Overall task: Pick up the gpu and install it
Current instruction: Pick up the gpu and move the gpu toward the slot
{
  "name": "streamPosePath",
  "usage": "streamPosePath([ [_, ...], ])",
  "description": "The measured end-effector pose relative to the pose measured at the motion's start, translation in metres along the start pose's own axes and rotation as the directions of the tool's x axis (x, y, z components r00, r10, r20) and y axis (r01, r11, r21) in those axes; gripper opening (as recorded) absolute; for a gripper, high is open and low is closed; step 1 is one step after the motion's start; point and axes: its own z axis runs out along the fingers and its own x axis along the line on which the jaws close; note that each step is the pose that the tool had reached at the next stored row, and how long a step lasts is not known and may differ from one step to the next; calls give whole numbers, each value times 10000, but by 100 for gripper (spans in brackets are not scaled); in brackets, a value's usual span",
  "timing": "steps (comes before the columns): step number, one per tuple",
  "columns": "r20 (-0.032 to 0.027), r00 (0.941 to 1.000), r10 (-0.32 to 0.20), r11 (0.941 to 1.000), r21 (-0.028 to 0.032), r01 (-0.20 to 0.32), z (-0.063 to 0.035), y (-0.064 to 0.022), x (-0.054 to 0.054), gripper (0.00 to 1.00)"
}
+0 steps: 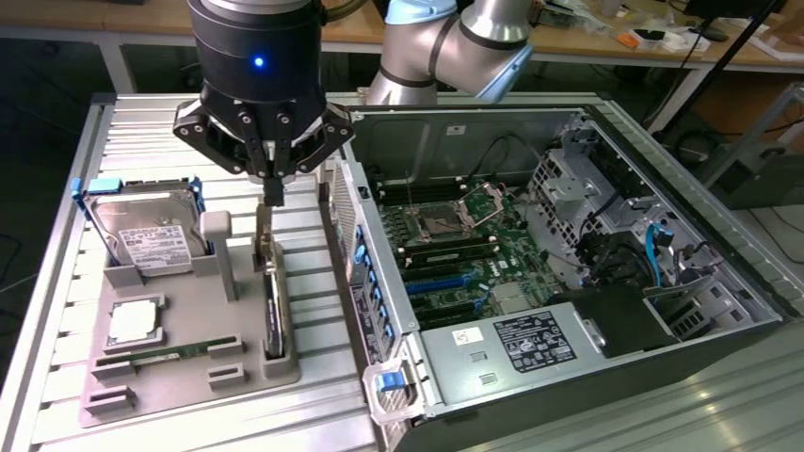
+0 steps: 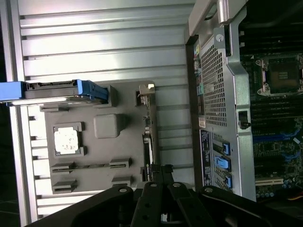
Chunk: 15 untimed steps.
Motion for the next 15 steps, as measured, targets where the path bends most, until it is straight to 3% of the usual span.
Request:
streamPosePath([
  [8,-1,10000,0,10000,0,0,0,0,0,11],
  [9,0,10000,0,10000,0,0,0,0,0,24],
  [10,0,10000,0,10000,0,0,0,0,0,24],
  [13,0,10000,0,10000,0,0,0,0,0,42],
  [14,0,10000,0,10000,0,0,0,0,0,42],
  [15,0,10000,0,10000,1,0,0,0,0,48],
])
